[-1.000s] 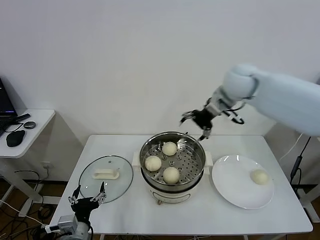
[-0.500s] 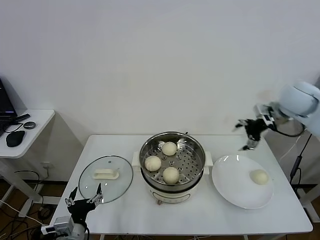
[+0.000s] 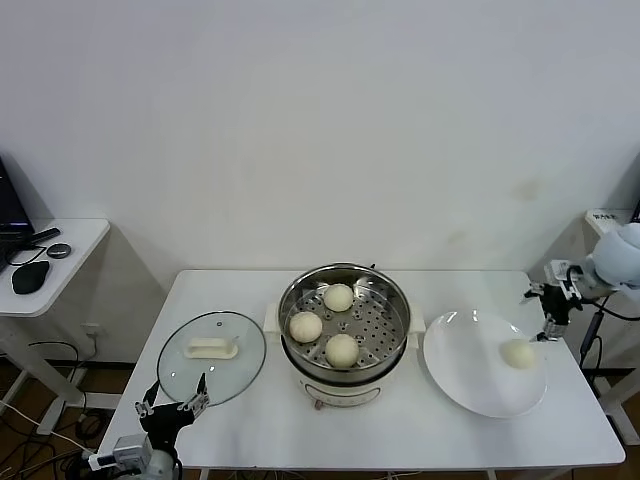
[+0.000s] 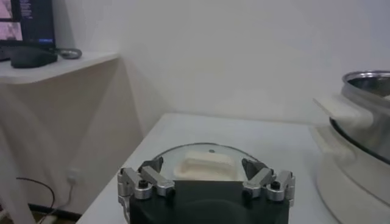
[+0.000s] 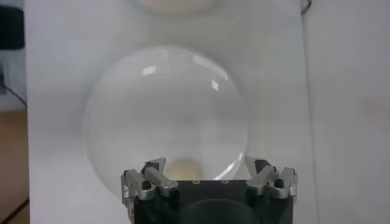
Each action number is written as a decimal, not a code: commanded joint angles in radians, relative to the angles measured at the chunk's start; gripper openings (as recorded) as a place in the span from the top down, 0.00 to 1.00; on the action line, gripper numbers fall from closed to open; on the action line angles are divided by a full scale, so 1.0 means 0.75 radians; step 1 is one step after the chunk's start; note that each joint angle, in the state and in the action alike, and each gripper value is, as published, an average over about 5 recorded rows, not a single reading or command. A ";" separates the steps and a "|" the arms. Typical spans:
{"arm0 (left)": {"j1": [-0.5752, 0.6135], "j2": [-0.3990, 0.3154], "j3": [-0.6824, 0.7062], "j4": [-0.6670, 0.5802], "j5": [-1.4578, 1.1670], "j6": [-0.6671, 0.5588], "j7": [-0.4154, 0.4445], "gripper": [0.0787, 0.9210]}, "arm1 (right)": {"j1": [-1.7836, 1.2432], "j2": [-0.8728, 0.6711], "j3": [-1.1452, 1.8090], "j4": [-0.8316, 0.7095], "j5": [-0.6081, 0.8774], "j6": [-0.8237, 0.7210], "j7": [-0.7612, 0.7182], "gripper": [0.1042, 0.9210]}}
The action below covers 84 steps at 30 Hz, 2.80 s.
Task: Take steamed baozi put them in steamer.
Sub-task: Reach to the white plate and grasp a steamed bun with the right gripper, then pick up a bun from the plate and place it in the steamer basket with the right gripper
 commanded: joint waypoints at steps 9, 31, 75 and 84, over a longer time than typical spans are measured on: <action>0.018 -0.008 -0.014 0.017 0.009 -0.001 -0.001 0.12 | -0.303 0.249 0.301 -0.314 -0.317 0.149 -0.001 0.12; 0.014 -0.002 -0.014 0.031 0.008 -0.002 0.001 0.12 | -0.305 0.324 0.298 -0.367 -0.402 0.138 0.019 0.12; 0.009 -0.005 -0.006 0.045 0.011 -0.005 -0.003 0.12 | -0.268 0.317 0.263 -0.368 -0.324 0.112 0.034 0.46; 0.003 -0.006 -0.003 0.034 0.067 -0.006 -0.013 0.12 | 0.191 0.239 -0.222 -0.119 0.166 -0.055 0.005 0.47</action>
